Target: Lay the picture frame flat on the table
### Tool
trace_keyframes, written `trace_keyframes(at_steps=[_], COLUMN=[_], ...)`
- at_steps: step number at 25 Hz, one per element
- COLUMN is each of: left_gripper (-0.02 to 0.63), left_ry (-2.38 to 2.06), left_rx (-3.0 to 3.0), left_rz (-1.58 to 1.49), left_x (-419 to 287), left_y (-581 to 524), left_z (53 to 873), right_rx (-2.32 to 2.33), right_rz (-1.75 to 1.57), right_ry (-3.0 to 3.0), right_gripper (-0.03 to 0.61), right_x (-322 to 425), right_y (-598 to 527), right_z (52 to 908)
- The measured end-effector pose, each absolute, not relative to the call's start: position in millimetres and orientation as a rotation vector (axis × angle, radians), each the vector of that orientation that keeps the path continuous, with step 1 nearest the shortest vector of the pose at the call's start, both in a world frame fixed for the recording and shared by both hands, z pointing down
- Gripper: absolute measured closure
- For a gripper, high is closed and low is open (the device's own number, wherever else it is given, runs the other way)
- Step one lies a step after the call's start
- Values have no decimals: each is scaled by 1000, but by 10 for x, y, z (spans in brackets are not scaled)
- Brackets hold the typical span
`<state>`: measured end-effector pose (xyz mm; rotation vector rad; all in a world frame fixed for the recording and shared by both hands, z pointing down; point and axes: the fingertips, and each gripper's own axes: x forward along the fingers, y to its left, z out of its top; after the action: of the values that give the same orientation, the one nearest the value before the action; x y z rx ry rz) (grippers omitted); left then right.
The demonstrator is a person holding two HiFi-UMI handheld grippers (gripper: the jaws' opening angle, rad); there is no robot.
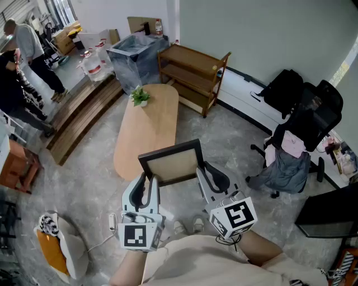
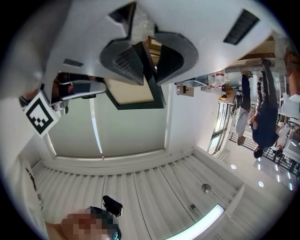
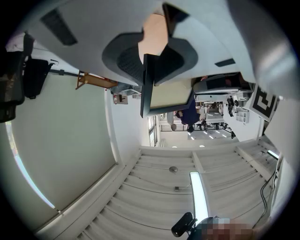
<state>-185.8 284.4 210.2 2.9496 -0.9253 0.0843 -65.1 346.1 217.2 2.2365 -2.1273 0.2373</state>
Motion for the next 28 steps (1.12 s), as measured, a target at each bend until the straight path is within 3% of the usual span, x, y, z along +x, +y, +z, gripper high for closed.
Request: trace_keyframes(at_steps=[28], left_gripper=[529], left_ry=[-982], left_rx=[2940], left_rz=[107], left_x=[-1375], left_y=[3318], left_z=[2273], right_rx=[2209], right_rz=[248], right_ry=[-2191], right_gripper=[523], right_x=[-153], right_y=[3906], right_z=[2378])
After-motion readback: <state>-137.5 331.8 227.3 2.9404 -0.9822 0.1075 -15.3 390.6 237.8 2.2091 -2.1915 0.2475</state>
